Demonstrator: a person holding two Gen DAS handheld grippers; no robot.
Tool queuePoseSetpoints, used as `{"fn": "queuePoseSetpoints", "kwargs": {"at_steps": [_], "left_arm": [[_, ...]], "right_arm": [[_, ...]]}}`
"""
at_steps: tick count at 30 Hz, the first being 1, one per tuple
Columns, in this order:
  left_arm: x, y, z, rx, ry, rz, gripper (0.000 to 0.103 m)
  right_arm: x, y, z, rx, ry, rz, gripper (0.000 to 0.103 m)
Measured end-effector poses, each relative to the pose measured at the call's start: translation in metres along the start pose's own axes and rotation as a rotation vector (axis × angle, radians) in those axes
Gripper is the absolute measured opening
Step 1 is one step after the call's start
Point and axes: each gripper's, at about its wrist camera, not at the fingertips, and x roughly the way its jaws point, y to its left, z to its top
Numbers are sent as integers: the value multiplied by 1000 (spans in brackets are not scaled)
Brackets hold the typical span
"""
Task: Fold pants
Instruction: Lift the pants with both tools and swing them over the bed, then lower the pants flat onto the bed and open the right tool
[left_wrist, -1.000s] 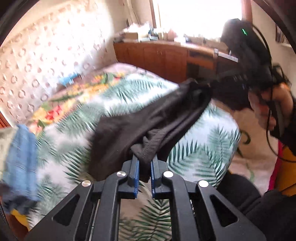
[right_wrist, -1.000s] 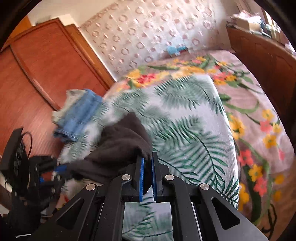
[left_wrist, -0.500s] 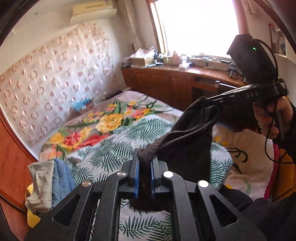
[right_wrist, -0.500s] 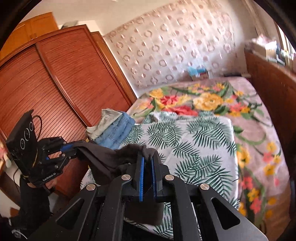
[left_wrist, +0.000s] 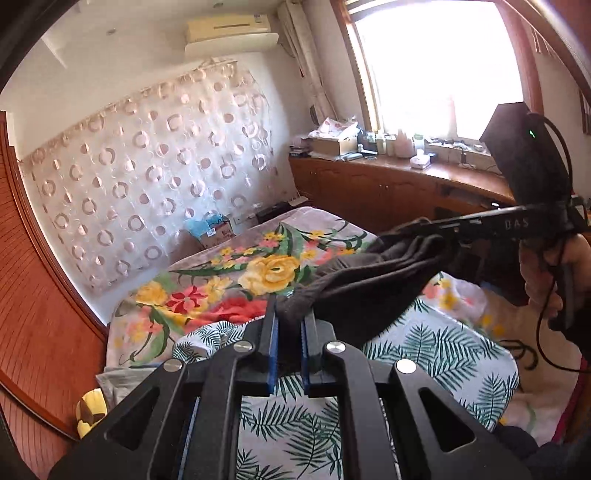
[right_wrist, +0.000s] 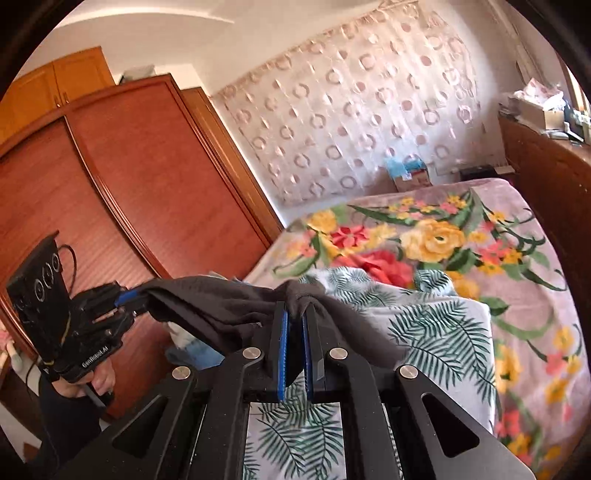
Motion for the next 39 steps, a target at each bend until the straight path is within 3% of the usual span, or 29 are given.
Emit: {"fn": "queuePoseSetpoints", "kwargs": {"at_steps": [3,10,14,19,21,23,28,35,39], "left_arm": [[14,-14,-45,11,60,-10,10],[58,-77,-195,-18,280,-118,10],[66,-98,-244,-66,336,-168,10],[63,-100,-248,-114,312,-164,10],[63,-99,-246,-115,307,-165,10],[64,-99,-244,-113,307,-168,10],[63,-95,-252,-122,312,-171,10],[68,-94,-254,-141,315,-168,10],[69,-94,-254,-143,315,-169,10]], "right_arm": [[5,-6,-36,4,45,-1,6],[41,-30,-192,42,282,-82,7],[41,-37,-233,49,352,-135,7],[19,-19,-233,-50,327,-203,12],[18,-13,-236,-75,320,-219,27],[21,-10,-243,-70,328,-206,34],[48,-21,-254,-70,344,-242,35],[39,0,-261,-175,281,-258,36],[41,10,-270,-224,295,-253,47]]}}
